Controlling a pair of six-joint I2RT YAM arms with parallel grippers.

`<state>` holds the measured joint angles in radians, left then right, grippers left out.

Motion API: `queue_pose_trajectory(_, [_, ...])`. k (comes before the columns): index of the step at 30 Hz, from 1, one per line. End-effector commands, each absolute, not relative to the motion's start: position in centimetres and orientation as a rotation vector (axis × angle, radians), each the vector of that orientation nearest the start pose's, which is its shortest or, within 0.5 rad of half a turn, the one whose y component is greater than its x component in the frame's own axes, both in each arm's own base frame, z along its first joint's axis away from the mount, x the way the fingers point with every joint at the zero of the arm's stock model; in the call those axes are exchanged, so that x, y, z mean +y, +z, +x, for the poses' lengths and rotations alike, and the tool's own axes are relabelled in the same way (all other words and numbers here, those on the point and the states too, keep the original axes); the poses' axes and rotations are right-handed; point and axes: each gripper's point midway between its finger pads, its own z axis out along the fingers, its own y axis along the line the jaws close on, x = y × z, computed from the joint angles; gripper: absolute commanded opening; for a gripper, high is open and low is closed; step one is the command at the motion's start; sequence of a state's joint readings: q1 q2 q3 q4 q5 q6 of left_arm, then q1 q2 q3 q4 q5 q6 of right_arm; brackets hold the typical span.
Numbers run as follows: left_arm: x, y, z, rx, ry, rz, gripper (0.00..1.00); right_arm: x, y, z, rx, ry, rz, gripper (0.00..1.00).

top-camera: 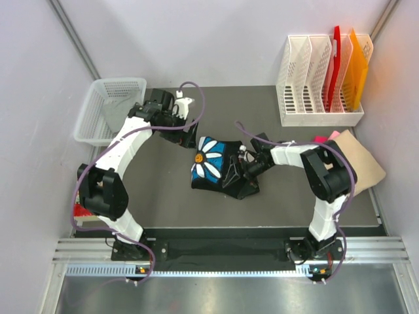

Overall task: Fold and stack the t-shirts
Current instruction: Smooth out wrinkles on the folded tshirt

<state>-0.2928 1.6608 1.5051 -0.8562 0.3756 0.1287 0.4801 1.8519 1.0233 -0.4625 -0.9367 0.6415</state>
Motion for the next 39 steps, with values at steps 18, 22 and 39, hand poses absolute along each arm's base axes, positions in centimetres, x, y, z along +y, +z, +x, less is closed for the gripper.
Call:
queue_pose_trajectory(18, [-19.7, 18.8, 36.5, 2.453, -0.731, 0.716, 0.99, 20.9, 11.0, 29.0, 2.816, 1.217, -0.052, 1.00])
queue_pose_trajectory(22, [-20.7, 15.7, 34.8, 2.535, -0.769, 0.752, 0.99, 18.7, 7.1, 30.0, 2.848, 1.140, 0.027, 1.00])
queue_pose_trajectory(39, [-25.5, 8.3, 29.9, 2.682, -0.770, 0.956, 0.99, 19.8, 1.2, 34.9, 2.812, 1.104, 0.079, 1.00])
